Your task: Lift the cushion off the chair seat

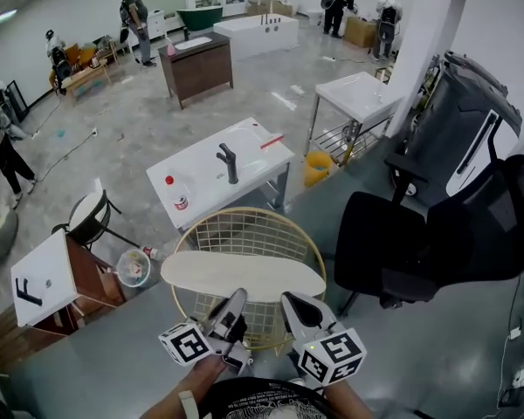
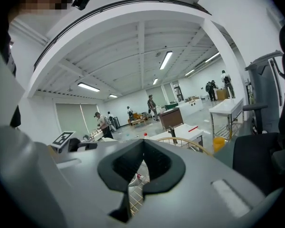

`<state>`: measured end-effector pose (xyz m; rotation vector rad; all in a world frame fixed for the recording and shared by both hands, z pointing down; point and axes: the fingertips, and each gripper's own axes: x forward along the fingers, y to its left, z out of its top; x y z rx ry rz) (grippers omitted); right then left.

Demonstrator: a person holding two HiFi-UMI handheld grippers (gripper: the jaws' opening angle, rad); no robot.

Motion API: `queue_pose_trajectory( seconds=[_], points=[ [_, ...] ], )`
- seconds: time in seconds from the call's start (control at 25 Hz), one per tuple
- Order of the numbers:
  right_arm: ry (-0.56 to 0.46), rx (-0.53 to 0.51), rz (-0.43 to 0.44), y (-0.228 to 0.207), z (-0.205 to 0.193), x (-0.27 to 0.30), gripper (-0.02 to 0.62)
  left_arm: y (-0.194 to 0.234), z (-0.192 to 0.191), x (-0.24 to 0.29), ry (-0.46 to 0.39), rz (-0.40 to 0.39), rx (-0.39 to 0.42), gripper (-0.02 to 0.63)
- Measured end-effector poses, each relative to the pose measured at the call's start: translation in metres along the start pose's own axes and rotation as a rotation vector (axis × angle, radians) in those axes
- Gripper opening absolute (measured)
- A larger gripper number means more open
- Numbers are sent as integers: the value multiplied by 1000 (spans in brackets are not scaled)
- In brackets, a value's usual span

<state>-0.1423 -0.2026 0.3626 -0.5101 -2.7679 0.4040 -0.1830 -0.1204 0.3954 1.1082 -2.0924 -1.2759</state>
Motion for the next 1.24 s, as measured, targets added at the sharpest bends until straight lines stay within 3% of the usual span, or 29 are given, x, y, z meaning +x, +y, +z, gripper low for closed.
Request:
queue_pose_trajectory(
  seconds=[0.44,1.24],
  points=[
    [-24,-43,64,21,7,-17,-8,-38,8,-19,-86,-8,64,37],
    [-15,-58,88,21,3,-28,-6,-48,-7,-20,-88,-10,80,40]
  ],
)
